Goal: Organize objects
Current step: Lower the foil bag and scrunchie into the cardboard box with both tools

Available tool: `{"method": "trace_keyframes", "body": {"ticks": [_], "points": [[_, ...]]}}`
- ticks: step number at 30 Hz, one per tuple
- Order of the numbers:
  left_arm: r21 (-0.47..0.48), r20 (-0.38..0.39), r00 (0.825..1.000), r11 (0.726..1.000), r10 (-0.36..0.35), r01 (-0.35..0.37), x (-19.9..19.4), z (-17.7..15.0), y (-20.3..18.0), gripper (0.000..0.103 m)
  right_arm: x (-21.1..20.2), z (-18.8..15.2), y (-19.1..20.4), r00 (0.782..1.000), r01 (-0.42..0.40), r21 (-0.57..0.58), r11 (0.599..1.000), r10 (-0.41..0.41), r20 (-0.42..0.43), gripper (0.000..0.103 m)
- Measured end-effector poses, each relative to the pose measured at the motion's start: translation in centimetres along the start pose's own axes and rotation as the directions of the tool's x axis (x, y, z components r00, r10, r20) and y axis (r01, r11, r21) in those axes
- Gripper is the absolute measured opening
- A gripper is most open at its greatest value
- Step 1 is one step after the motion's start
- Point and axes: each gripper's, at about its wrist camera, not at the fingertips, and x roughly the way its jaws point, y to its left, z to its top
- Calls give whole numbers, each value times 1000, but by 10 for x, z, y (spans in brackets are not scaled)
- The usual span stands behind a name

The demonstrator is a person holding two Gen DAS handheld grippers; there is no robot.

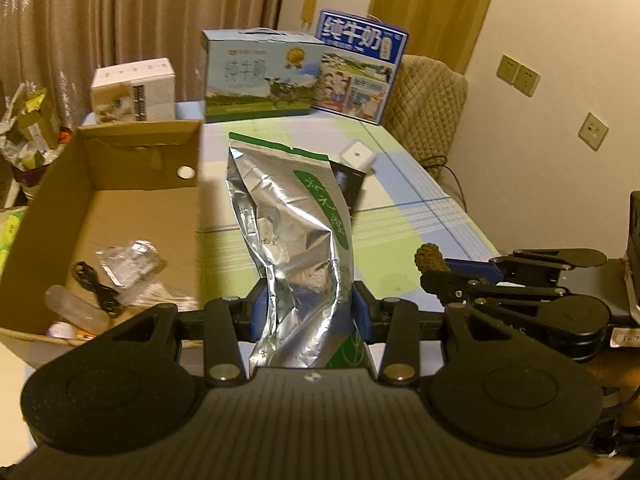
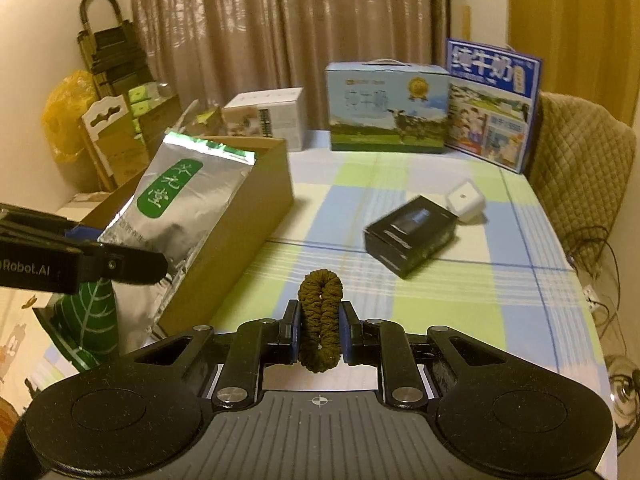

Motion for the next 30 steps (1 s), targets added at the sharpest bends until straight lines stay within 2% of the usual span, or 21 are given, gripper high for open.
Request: {"method": "trace_keyframes", "body": {"ticks": [13,22,30], "points": [[-29,27,997,997,75,-74,-31,-1,54,37,23,28,60,998,-56,-73,996,57,10,16],[-56,34,993,992,113,-111,-47,2,87,37,37,42,82,996,-90,-106,990,92,10,16],[-60,34,981,980,192,-190,-58,20,122,37,52,61,99,991,-132,-125,983,136,16,16]]}}
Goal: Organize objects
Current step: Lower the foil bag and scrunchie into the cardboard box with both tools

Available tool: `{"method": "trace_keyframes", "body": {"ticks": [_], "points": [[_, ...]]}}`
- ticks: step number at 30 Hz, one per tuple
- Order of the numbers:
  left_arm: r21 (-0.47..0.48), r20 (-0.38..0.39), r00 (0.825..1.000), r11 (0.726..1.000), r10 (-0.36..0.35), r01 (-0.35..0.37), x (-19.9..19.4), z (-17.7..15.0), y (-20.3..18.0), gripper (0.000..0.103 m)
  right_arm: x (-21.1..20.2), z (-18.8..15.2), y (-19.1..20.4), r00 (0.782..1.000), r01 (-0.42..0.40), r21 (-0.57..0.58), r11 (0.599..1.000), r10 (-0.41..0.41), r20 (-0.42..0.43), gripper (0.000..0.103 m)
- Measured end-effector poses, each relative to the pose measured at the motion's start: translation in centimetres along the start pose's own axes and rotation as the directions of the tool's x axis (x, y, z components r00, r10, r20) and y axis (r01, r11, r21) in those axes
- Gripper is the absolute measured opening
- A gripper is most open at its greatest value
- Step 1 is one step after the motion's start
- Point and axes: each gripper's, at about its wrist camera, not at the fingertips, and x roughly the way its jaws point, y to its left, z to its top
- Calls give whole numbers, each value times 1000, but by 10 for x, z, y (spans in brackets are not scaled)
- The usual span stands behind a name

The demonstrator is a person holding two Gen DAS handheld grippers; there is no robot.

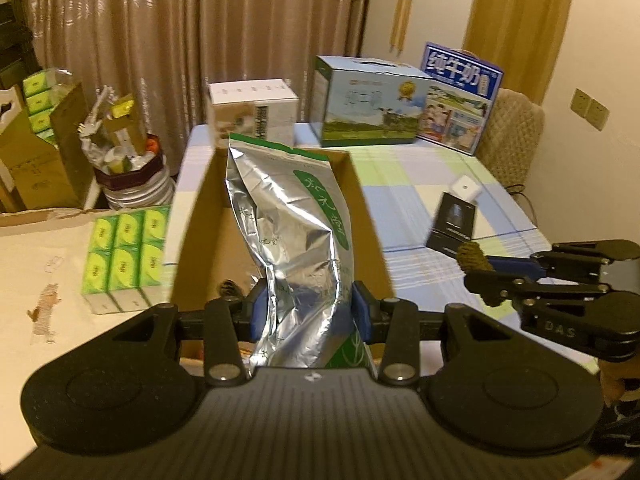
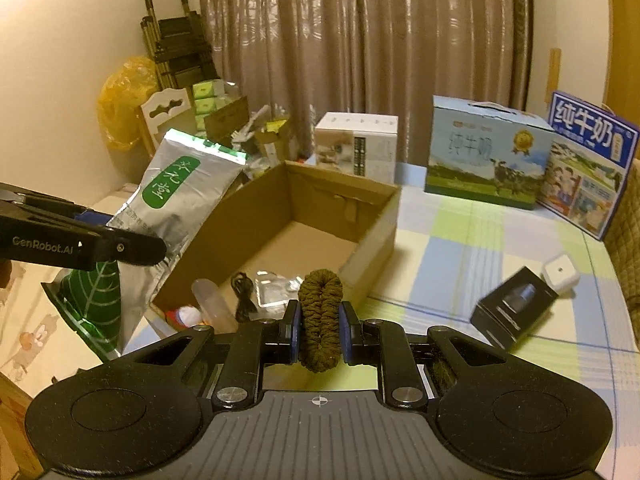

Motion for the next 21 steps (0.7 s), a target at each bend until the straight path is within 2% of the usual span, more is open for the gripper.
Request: {"method": "trace_keyframes", "body": {"ticks": [9,19,20,21], "points": [[3,-7,999,999,39,-39,15,19,24,37,25,27,13,999,-48,-20,999,48,11,16],[5,-12,999,999,51,-51,39,32,39,38,52,36,16,998,-64,-5,998,64,0,16],[2,-9,999,999,53,-53,42,33,40,39,54,35,16,998,-65,-3,998,65,-1,16],[-6,-1,998,998,55,-55,45,33,41,49,56,35,15,998,-65,-2,998,65,-5,16]]}}
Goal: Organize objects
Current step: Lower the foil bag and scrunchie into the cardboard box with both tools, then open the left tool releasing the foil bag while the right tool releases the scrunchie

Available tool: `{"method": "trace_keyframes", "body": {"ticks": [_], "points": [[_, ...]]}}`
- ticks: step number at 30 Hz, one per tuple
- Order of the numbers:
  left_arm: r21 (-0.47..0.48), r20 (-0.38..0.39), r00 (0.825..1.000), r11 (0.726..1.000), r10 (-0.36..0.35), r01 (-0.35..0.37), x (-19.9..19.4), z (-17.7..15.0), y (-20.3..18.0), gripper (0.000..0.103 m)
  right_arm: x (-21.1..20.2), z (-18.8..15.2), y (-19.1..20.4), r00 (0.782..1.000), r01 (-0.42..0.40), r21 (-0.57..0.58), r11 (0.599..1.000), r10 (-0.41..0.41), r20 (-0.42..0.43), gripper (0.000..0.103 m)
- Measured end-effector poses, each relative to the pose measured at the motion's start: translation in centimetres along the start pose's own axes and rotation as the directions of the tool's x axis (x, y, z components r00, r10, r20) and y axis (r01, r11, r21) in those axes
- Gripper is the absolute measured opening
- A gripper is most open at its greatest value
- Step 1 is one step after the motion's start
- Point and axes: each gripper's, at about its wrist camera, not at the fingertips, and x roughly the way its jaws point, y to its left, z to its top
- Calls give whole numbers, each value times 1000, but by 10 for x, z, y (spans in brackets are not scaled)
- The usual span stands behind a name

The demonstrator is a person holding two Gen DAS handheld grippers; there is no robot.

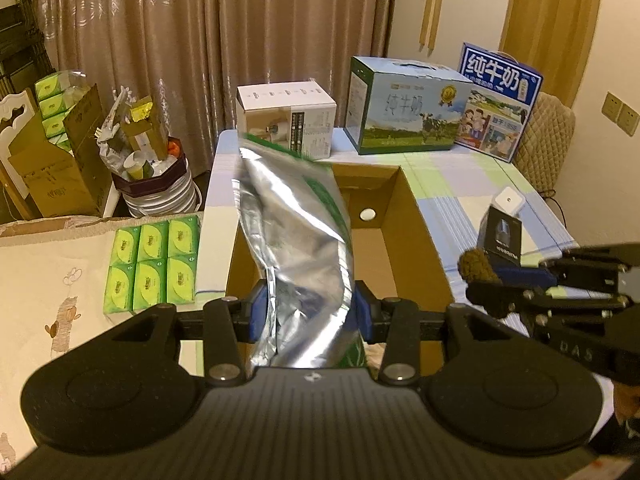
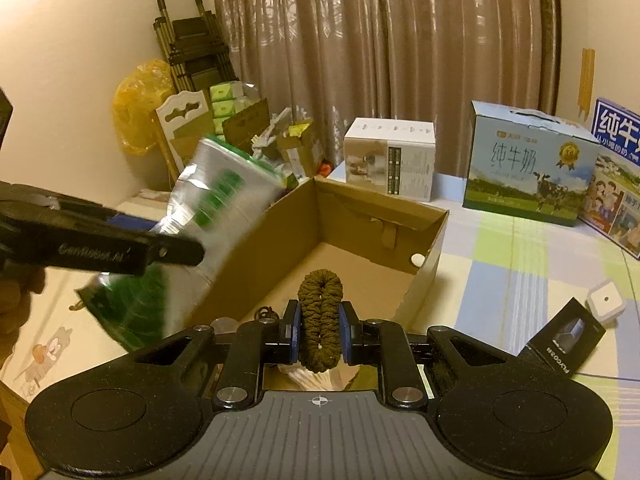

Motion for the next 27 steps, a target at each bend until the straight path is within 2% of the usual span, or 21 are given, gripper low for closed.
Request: {"method": "trace_keyframes", "body": {"ticks": [1,2,13,27], "points": [[-14,2,1000,1000,6,-6,3,0,2,56,1,0,0,1000,0,1,1000,0,-2,16],[-24,3,1000,1000,16,-15,5,0,4,58,2,-1,0,1000,1,2,1000,-1,-5,16],[-25,-22,999,999,28,-29,1,-21,10,58,-2,-7,-1,1000,2,18,1000,-1,-17,16],[-19,-9,999,999,31,-31,-15,-22,9,60,-8,2,11,1000,-17,15,1000,17,-2,16]]}}
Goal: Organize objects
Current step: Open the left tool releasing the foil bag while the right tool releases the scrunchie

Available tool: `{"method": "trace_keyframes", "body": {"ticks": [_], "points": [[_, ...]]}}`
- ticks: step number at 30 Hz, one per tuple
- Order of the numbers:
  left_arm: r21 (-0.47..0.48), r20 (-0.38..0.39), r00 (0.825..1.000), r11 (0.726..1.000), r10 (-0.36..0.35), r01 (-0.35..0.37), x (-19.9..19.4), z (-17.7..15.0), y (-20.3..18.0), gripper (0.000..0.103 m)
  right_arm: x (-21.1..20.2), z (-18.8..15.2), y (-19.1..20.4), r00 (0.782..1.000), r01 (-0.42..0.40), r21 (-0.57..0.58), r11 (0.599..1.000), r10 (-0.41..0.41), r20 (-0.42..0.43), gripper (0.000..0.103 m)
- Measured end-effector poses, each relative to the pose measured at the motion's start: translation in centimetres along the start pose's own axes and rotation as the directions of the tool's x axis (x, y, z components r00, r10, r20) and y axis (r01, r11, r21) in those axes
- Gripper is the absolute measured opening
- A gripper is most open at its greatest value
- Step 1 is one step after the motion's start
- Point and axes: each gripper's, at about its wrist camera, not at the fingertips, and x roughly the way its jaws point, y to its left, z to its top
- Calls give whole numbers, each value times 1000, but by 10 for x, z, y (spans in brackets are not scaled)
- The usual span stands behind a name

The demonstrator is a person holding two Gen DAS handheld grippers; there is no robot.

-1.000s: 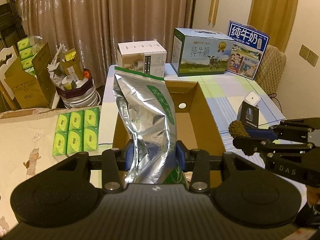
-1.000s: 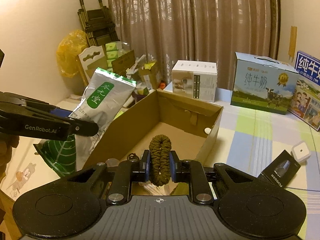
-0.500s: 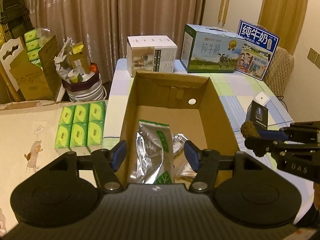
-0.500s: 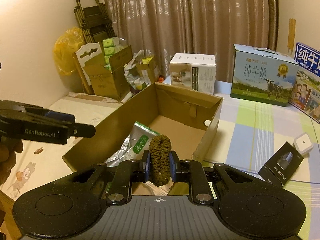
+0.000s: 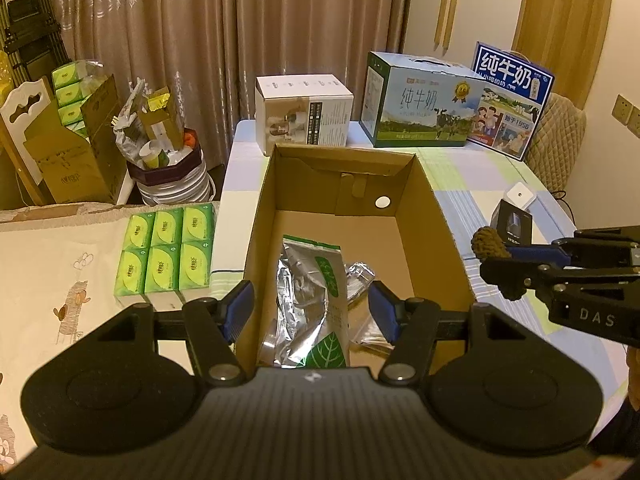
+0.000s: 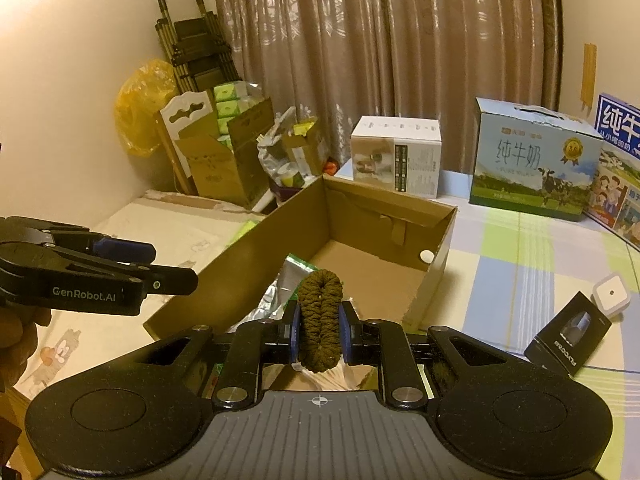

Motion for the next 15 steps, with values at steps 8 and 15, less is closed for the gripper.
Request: {"method": "trace_keyframes", "body": {"ticks": [8,15], "points": [[-10,12,1000,1000,16,-16,-4,1,6,71,9,7,1,998,-63,2,998,63,15,50],[-17,5,999,999,37,-37,-4,-6,13,72,9,8,-14,998,-56,77,995,53,38,59]]}}
